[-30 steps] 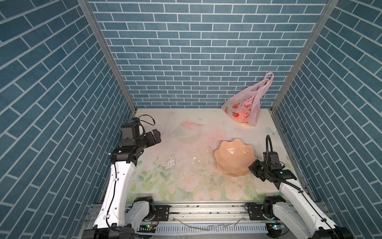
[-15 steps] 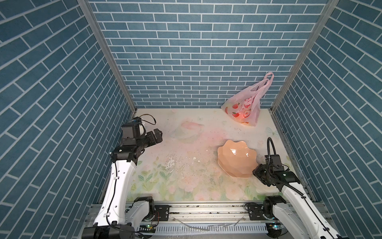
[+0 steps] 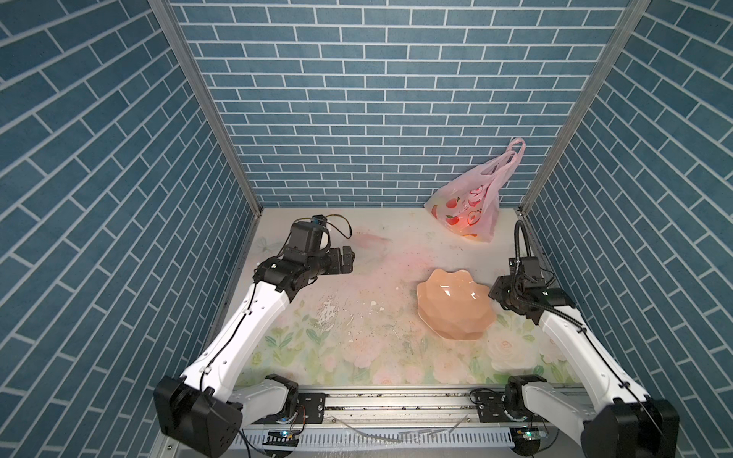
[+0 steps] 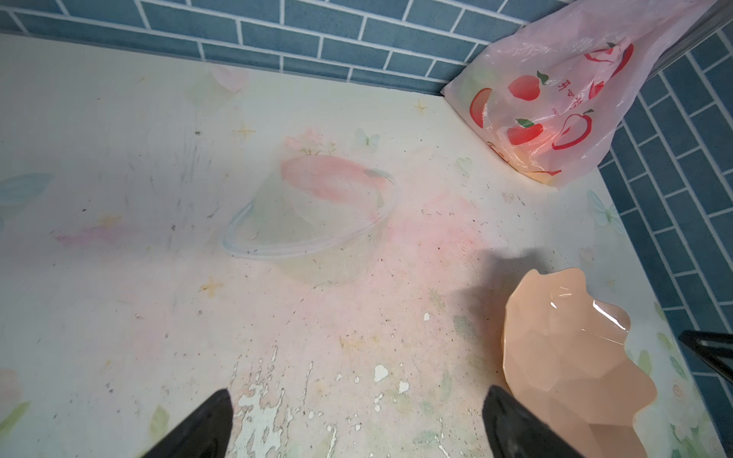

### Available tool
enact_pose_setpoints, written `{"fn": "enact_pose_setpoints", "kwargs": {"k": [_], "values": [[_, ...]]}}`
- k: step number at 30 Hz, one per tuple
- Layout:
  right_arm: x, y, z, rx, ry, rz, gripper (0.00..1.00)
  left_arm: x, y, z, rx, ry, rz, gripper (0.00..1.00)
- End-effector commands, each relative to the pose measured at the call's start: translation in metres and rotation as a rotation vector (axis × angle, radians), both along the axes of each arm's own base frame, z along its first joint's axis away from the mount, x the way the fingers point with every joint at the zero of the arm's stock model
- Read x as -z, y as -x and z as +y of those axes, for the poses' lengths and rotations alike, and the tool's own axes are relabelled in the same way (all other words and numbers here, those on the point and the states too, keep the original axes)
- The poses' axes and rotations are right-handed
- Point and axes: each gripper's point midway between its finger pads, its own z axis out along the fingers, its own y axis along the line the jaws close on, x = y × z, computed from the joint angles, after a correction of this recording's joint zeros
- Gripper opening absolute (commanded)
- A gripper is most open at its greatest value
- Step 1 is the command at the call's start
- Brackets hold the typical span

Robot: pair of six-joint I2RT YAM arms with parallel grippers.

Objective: Take the fake fruits out of the plastic bag
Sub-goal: 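Release the bowl and raise the right gripper toward the pink bag, then grasp the pink apple-print bag with the right gripper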

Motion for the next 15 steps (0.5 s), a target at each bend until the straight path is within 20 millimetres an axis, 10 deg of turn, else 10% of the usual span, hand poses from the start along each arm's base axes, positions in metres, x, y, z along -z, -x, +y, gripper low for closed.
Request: {"fn": "enact_pose_setpoints", "kwargs": {"k": [1,15], "values": [[-0.041,-0.059,-0.005,-0.050,0.117,-0.158,0.53,0.003,-0.024,-0.026,0.018,-0.020,-0.020,0.99],[-0.054,-0.262,0.005,-0.101,0.278,-0.328,0.57,0.025,-0.116,-0.122,0.165,0.057,-0.092,0.99]]}}
